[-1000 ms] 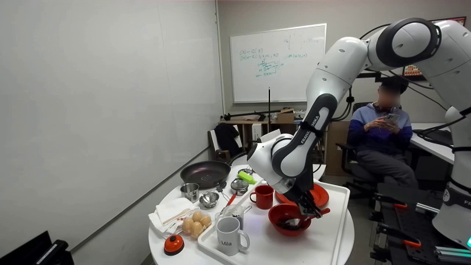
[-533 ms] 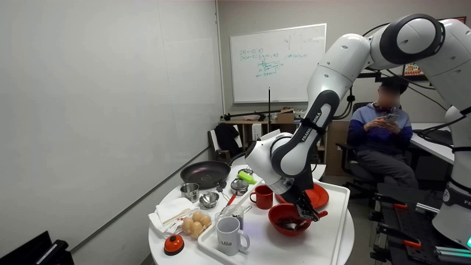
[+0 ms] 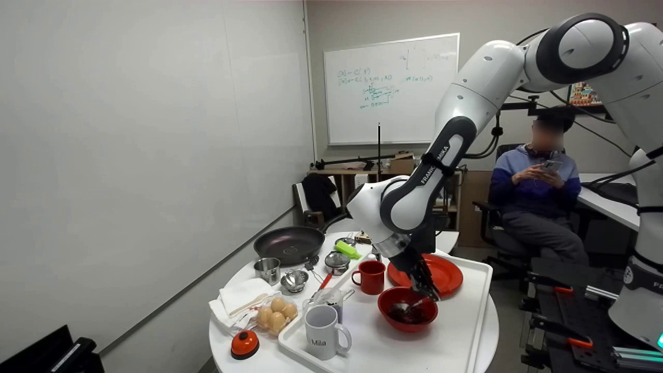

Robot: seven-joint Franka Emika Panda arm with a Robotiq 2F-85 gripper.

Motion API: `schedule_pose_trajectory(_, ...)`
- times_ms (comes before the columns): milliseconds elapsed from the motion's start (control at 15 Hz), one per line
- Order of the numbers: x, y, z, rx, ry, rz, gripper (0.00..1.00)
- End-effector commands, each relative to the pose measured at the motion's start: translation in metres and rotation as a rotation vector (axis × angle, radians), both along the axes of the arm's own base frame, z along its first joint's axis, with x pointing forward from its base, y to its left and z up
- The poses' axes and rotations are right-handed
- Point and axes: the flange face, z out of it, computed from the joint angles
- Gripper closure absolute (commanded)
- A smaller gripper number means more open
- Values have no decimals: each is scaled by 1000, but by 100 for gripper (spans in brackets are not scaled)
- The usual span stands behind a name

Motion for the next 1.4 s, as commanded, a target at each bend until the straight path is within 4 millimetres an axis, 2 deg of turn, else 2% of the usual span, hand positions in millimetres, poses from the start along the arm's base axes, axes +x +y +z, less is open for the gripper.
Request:
schedule_pose_trajectory(0,-4,-20,4,20,-5,-43,95)
schedule_pose_trajectory(267,-8,-39,-6,-21,11,-83,95)
schedule_pose_trajectory(467,-13,-40,-12,-47,23,-73,95)
schedule_pose_trajectory(1000,-23,-28,-11,-285,-78,-46,95)
schedule_pose_trajectory(1333,-30,-14,-7,-341,-116,-29,95)
